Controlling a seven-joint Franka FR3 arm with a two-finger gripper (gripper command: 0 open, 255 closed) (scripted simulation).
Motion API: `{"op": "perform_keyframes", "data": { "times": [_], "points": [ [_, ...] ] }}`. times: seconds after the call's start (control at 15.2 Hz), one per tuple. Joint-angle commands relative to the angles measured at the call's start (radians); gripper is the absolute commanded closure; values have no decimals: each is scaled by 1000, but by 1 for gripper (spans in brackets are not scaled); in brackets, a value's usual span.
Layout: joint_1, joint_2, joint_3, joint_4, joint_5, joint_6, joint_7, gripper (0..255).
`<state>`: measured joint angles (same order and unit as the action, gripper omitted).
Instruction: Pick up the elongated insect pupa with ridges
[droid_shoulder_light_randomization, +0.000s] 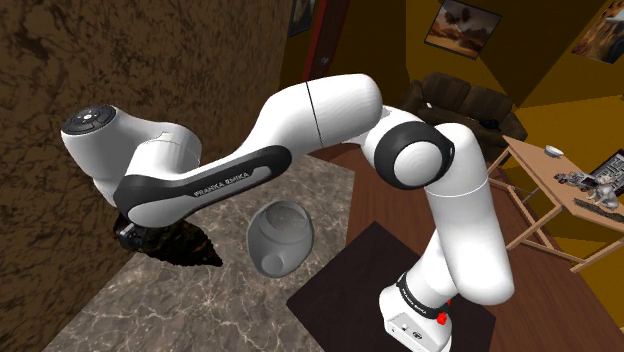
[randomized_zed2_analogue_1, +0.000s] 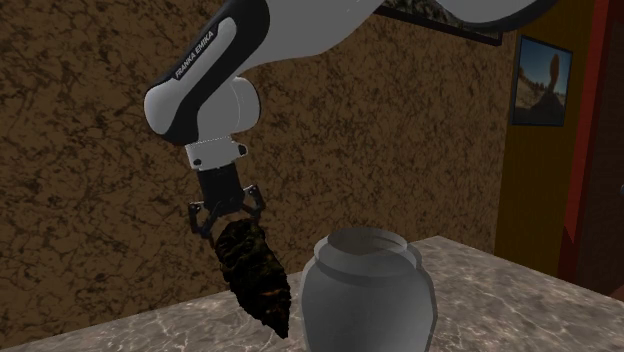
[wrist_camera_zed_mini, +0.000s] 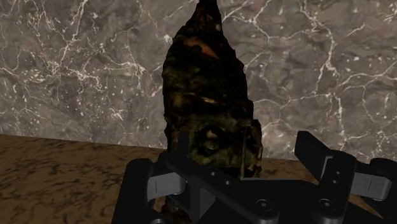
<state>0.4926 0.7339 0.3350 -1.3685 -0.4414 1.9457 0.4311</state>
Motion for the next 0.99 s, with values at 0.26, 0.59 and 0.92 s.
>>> {"op": "perform_keyframes", "data": {
  "times": [0.26,0.59,0.92],
  "points": [
    [1,5,-1,3,-1,2,0,255],
    [0,1,0,-3,-1,4,1,255],
    [-2,-28,7,17,11,-42,-12,255]
  ]
}}
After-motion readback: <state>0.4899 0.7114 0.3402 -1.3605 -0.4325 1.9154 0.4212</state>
